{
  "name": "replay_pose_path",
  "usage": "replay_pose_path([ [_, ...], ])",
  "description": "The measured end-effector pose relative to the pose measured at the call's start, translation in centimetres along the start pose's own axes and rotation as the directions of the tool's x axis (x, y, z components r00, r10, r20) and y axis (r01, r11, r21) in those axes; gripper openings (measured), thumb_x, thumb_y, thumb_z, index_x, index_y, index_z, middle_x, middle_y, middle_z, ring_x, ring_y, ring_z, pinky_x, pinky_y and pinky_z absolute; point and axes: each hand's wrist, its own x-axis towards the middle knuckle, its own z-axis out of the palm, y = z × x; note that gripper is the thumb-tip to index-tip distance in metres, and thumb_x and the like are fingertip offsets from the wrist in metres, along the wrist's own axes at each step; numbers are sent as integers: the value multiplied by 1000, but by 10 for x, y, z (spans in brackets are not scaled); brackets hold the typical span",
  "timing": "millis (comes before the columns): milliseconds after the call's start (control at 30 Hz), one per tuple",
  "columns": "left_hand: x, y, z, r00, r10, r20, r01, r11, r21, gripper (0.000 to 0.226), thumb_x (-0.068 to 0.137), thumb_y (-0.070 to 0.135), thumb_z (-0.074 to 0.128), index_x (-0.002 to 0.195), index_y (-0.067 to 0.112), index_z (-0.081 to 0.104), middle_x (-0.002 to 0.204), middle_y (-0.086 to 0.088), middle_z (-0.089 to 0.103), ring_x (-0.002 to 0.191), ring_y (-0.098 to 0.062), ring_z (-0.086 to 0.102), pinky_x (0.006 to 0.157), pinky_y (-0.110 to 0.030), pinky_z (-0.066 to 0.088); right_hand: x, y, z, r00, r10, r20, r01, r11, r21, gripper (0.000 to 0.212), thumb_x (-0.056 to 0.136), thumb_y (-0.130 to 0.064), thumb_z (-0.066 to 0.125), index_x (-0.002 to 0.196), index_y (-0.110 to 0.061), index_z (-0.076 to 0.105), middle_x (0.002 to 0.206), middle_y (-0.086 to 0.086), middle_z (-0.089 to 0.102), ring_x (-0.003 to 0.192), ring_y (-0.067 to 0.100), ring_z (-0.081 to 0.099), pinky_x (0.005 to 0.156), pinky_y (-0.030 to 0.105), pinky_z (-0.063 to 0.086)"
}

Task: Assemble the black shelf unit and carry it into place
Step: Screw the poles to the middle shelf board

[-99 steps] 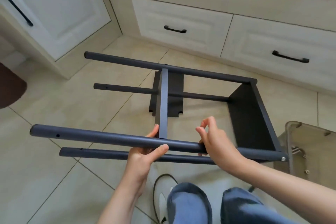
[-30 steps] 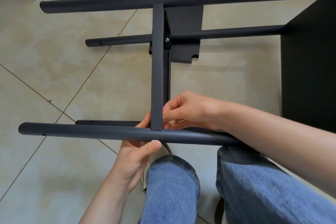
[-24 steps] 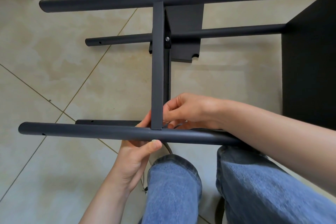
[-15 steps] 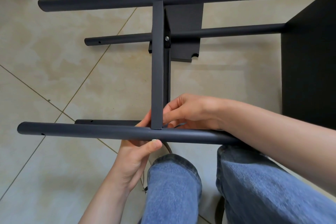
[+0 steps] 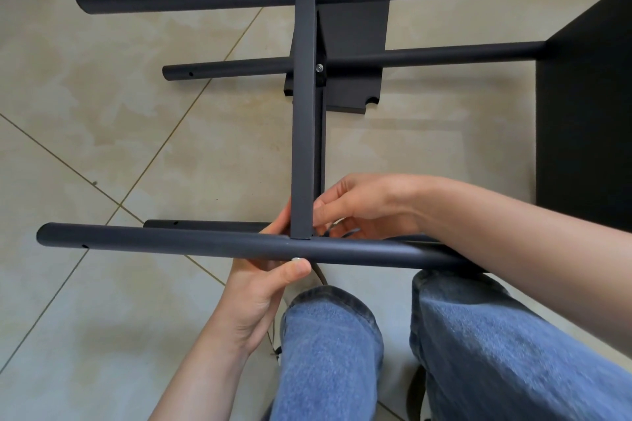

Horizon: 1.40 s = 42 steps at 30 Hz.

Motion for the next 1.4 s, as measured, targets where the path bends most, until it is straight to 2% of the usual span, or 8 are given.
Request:
replay_pose_path([
  [100,0,0,0,1000,0,-5,0,1000,-1,78,62,33,95,134,35,64,129,-7,69,124,-19,62,97,-20,50,-1,-2,1,1000,16,-12,-16,1000,-16,9,90,-17,68,91,-8,68,86,10,57,72,16,52,82,35,43],
  [267,-1,-2,-2,1000,-9,-22,9,1000,-6,85,58,33,97,136,31,62,127,-12,70,122,-23,64,96,-22,51,-1,-4,3,999,32,-39,-35,996,-85,23,87,-23,70,67,-13,63,70,2,56,63,12,51,70,27,44],
  [400,0,-1,-1,1000,-9,-22,9,1000,-4,87,58,34,97,136,30,61,127,-12,70,122,-24,63,96,-22,51,-3,-4,3,999,38,-10,-38,998,-47,21,91,-21,67,73,-11,61,73,3,55,65,13,51,75,31,42],
  [567,0,-1,0,1000,3,-19,-3,1000,5,79,58,34,97,131,36,66,124,-8,71,120,-20,65,95,-20,51,-5,-6,4,996,84,-21,-85,992,-97,31,91,-23,66,62,-15,58,63,-2,54,57,10,48,61,23,43],
  [833,0,0,-1,1000,19,0,-19,1000,24,73,61,33,95,129,41,67,122,-2,73,118,-15,66,94,-18,51,-6,-7,3,996,83,-26,-85,993,-86,29,91,-26,68,65,-15,63,66,-1,55,62,11,48,66,24,42],
  [1000,-1,-1,-2,1000,22,-4,-22,999,39,71,61,34,95,125,45,67,121,3,73,116,-10,66,93,-16,50,-6,-6,-3,996,84,-35,-85,996,-41,13,90,-16,69,78,-10,69,73,3,60,66,12,51,71,26,42],
  [1200,0,-1,-1,1000,24,-7,-24,999,36,72,60,33,95,126,43,68,120,0,73,116,-12,67,93,-17,50,-4,-5,-1,997,77,-15,-78,996,-42,26,91,-17,67,65,-14,67,69,2,57,60,12,52,69,27,44],
  [1400,1,-3,-3,1000,4,-13,-4,999,32,80,62,31,95,135,33,63,127,-11,70,123,-24,63,97,-23,50,-3,-5,1,999,54,-3,-54,998,-37,9,93,-15,64,99,-9,67,87,7,59,73,16,51,80,33,42],
])
